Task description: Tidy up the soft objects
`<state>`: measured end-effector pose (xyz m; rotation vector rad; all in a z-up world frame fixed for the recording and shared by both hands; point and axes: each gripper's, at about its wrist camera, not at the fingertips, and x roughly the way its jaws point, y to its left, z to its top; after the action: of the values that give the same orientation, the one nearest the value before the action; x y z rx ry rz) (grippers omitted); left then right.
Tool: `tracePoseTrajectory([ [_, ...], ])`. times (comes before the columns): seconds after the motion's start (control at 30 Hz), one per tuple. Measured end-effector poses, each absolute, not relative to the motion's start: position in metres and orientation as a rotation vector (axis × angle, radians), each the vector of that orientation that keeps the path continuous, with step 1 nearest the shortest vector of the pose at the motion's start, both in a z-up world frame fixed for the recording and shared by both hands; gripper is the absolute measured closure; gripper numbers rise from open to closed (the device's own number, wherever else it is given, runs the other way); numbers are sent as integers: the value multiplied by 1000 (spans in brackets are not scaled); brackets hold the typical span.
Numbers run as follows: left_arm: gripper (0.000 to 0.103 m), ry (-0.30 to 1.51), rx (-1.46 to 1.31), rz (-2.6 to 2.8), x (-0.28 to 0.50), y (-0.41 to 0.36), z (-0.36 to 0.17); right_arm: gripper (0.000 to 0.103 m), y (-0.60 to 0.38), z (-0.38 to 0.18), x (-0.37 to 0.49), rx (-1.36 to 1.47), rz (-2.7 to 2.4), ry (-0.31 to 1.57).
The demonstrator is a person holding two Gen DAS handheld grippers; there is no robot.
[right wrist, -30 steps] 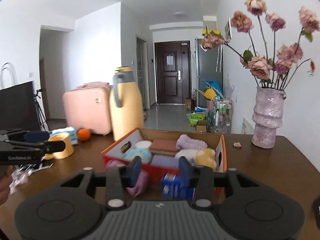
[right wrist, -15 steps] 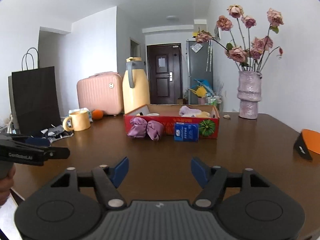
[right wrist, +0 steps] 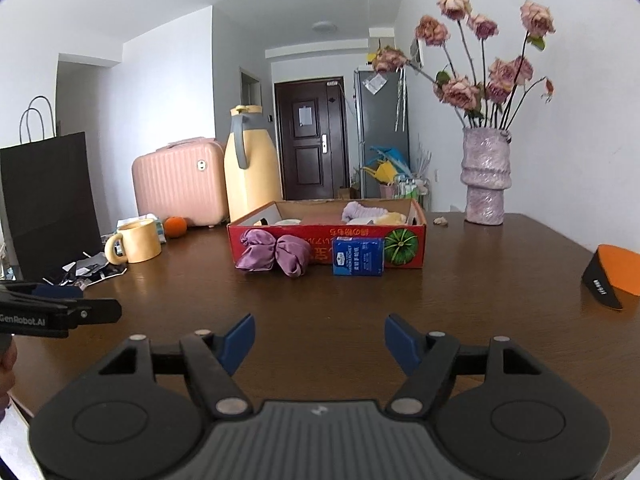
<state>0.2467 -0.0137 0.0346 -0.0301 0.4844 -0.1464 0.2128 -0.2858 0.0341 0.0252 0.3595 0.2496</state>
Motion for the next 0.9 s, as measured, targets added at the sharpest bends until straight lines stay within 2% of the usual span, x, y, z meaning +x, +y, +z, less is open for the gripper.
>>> tracePoseTrajectory([
  [0.27,13,515,-137,-173,361,-3,49,32,-278,35,283,86,309,419],
  [0.43,13,543,-178,-168,449,-8,48,33,-264,38,365,172,396,474],
  [0.5,17,551,-178,-142,477,-11,41,35,-254,33,403,187,408,493],
  [0.53,19,561,-182,-146,487,-12,36,38,-250,30,420,196,408,504],
  [0.67,39,613,-283,-236,513,-7,11,42,-239,15,482,268,404,552],
  [0.77,49,626,-323,-251,520,-4,-2,44,-231,3,512,303,385,566],
  [0.8,58,633,-328,-263,520,-3,-3,45,-231,-2,517,316,386,567],
  [0.87,62,630,-339,-295,519,-1,-3,46,-230,-11,525,349,410,589],
  [0.9,70,630,-336,-301,518,-3,-3,49,-230,-14,526,357,424,605],
])
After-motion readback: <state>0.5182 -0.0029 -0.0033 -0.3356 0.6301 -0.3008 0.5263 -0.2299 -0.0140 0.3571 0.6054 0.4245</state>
